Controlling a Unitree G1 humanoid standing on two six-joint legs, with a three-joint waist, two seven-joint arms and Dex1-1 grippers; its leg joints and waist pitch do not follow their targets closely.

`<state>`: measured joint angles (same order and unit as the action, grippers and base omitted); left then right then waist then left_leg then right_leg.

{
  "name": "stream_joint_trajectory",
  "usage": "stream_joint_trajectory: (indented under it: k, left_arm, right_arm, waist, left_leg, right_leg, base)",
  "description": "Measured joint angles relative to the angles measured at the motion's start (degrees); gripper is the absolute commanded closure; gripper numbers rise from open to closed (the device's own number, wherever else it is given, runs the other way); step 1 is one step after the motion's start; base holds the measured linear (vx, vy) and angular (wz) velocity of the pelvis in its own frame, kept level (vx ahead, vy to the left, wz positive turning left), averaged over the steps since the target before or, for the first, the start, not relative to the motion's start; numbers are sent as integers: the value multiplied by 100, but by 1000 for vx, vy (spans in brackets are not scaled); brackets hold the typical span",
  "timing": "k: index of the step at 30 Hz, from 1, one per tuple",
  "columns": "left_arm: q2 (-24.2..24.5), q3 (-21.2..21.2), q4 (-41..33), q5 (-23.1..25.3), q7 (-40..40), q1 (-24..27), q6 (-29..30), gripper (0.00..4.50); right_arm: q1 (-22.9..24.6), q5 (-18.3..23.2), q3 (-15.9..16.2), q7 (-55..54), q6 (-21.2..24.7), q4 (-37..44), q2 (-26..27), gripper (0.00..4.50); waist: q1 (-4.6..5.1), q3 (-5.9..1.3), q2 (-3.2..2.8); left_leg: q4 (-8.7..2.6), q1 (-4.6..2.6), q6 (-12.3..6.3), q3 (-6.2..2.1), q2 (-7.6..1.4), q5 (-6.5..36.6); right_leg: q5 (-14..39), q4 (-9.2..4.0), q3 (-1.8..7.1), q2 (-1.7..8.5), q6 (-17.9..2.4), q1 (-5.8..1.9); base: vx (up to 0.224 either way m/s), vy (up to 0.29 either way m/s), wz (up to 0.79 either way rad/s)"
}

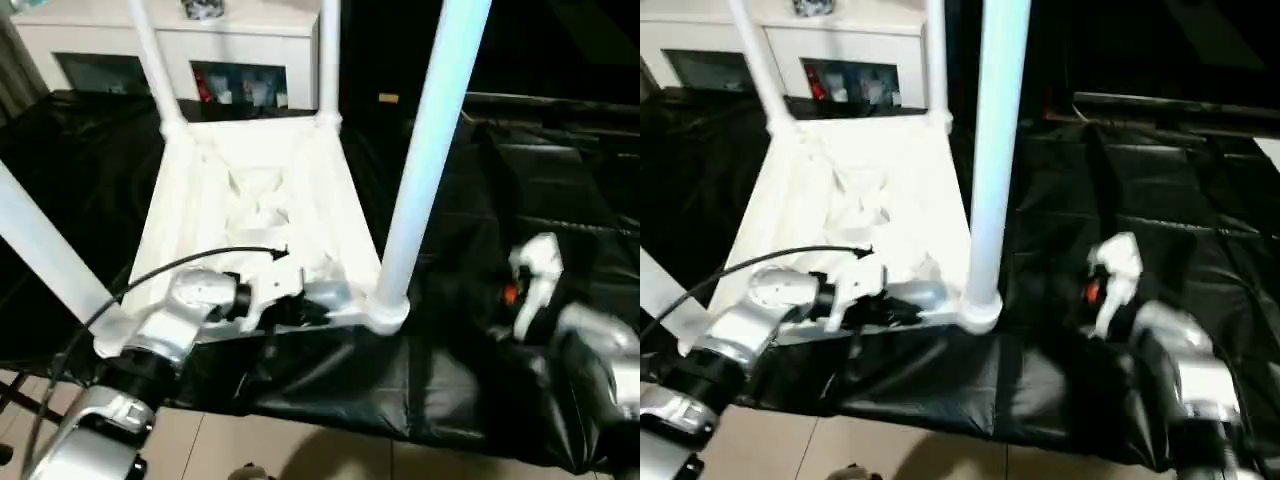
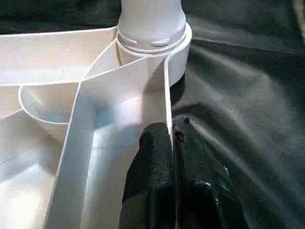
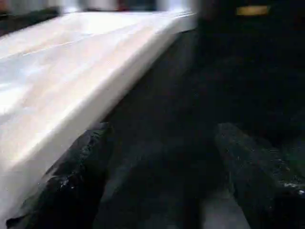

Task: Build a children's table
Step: Rotate leg to tighten

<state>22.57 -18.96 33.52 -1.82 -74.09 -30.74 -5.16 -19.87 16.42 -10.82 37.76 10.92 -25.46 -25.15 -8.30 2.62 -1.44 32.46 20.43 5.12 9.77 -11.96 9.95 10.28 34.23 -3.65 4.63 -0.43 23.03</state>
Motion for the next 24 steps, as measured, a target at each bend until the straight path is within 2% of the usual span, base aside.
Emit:
stream_joint_trajectory:
  k: [3, 9, 17, 20, 22, 24]
  left_arm:
    - [47, -5, 0, -73, -191, 29, -36, 450]
    - [91, 14, 49, -211, -487, 83, -220, 450]
    - [178, 95, 369, -220, -571, 87, -973, 450]
    - [289, 247, 343, -212, -438, 184, -1195, 450]
    - [375, 417, 269, -230, -318, 296, -1233, 406]
    - [417, 704, -38, -416, -132, 596, -1244, 394]
  right_arm:
    - [-79, -107, -153, -469, -67, -220, 0, 74]
    - [-77, -144, -169, -800, -117, -315, 225, 74]
    - [-72, -180, 167, -1094, -176, -151, 993, 74]
    - [-79, -319, 200, -1523, -309, -142, 1218, 74]
    - [-79, -415, 233, -1796, -408, -146, 1338, 71]
    - [-70, -515, 196, -2173, -509, -150, 1485, 71]
  waist:
    - [-3, 0, 0]
    - [20, 0, -1]
    - [44, 3, 5]
    - [53, 22, 45]
    - [119, 43, 77]
    - [210, 62, 120]
  left_leg:
    - [0, 4, -1, 3, 2, 1]
    - [2, 0, -1, 7, 0, 0]
    - [16, -10, 4, 7, -1, -3]
    - [17, -13, 9, 7, 0, -6]
    - [13, -10, 22, 6, -1, -13]
    - [12, 6, 29, 4, -1, -17]
  right_leg:
    - [1, -1, 0, 3, 1, 0]
    - [1, 12, -1, 4, 2, 4]
    - [3, 36, 4, 6, 5, 5]
    - [15, 65, 8, 10, 23, 16]
    - [25, 75, 8, 9, 40, 28]
    - [14, 78, 9, 9, 21, 44]
  base:
    - [0, 0, 0]
    - [0, 0, 0]
    - [0, 0, 0]
    - [0, 0, 0]
    - [0, 0, 0]
    - [0, 0, 0]
